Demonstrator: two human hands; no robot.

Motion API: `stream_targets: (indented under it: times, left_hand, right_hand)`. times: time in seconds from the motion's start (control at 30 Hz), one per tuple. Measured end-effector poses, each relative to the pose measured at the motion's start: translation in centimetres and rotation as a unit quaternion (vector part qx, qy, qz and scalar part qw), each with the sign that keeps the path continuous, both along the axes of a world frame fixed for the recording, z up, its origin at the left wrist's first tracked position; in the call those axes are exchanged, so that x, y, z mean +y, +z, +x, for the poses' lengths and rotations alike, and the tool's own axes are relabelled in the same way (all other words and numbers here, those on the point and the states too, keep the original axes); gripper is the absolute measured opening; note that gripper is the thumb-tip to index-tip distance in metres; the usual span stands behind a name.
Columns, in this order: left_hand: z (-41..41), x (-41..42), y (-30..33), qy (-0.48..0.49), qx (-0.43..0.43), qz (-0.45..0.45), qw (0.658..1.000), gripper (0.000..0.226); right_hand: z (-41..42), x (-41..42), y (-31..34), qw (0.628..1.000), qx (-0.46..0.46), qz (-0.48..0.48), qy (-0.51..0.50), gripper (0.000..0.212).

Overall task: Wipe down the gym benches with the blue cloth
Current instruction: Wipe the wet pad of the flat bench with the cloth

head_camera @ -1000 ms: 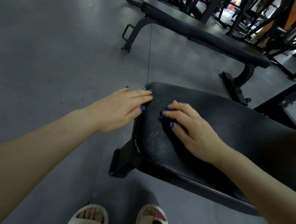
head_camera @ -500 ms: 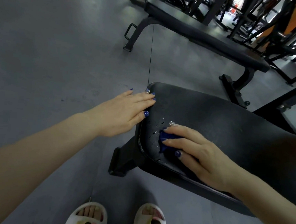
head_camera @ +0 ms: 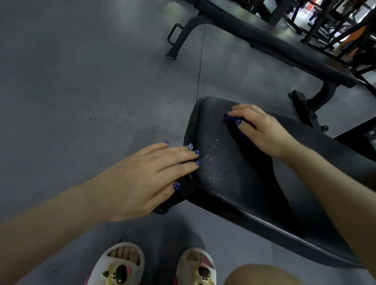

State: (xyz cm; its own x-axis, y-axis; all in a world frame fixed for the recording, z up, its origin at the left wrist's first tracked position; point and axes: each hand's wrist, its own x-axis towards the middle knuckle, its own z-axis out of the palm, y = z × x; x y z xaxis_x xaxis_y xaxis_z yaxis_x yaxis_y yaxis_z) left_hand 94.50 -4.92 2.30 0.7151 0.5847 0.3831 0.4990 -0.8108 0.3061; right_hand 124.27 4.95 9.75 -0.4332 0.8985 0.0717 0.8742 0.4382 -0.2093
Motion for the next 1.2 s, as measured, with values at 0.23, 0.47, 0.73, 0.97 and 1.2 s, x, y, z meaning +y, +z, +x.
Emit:
stream_targets:
  times: [0.23, 0.47, 0.73, 0.97, 1.2]
  left_hand:
    - [0.0, -0.5, -0.1, 0.013, 0.026, 0.015, 0.999, 0.051]
    - [0.0, -0.4, -0.1, 0.017, 0.032, 0.007, 0.999, 0.052]
    - [1.1, 2.4, 1.0, 0.045, 0.002, 0.008, 0.999, 0.051]
    - [2.6, 7.7, 1.4, 0.05, 0.016, -0.046, 0.998, 0.054]
    - [2.5, 8.0, 0.6, 0.038, -0.026, -0.076, 0.996, 0.049]
  right_hand:
    - [-7.5, 4.5, -1.2, 1.0, -0.004, 0.017, 0.026, 0.032]
    - [-4.4, -0.2, 0.4, 0.99, -0.034, -0.025, 0.138, 0.036]
    - [-1.3, -6.9, -0.8, 0.999, 0.03, 0.002, 0.012, 0.041]
    - [2.5, -12.6, -0.2, 0.998, 0.052, -0.019, 0.014, 0.038]
    - [-0.8, -6.0, -1.4, 0.995, 0.042, 0.044, -0.079, 0.033]
